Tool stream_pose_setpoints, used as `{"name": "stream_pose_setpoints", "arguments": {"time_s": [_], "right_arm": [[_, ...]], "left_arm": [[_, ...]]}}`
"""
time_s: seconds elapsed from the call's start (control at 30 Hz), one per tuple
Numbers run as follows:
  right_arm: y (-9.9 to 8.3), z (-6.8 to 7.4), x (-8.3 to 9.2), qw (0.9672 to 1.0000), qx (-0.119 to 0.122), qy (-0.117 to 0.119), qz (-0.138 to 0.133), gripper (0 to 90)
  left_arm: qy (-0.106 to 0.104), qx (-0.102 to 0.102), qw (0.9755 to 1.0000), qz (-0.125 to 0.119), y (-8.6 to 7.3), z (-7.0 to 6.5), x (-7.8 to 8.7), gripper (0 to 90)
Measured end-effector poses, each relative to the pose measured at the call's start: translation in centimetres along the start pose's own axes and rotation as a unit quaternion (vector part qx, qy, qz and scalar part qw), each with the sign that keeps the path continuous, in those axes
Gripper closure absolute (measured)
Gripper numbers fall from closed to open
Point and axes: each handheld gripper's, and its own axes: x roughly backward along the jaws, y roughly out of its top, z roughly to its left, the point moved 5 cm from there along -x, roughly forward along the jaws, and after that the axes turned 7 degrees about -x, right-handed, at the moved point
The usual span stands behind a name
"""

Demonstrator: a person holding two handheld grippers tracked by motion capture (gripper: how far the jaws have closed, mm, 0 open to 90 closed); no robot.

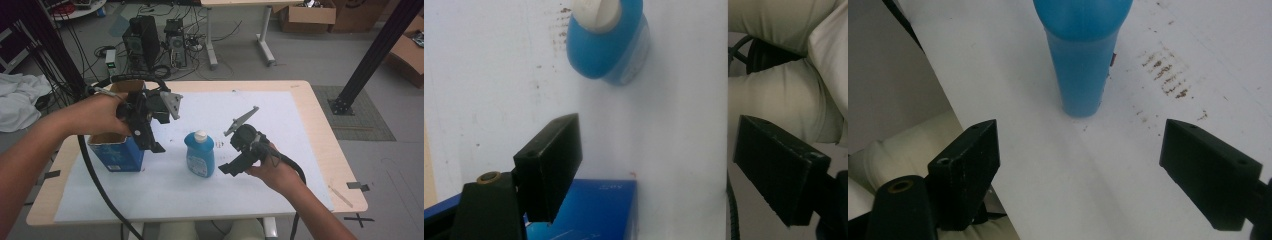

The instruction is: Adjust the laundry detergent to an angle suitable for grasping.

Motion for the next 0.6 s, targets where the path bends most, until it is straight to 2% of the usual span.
{"name": "stream_pose_setpoints", "arguments": {"time_s": [0.4,0.6], "right_arm": [[0.7,-0.1,-0.5,1.0000,0.000,0.002,-0.002,16.1],[1.3,-0.2,-1.1,0.9998,-0.003,-0.005,-0.021,16.0]], "left_arm": [[0.000,0.003,1.0000,0.002,-0.1,0.0,0.0,20.4],[0.003,0.005,1.0000,0.000,0.0,0.1,0.2,20.4]]}}
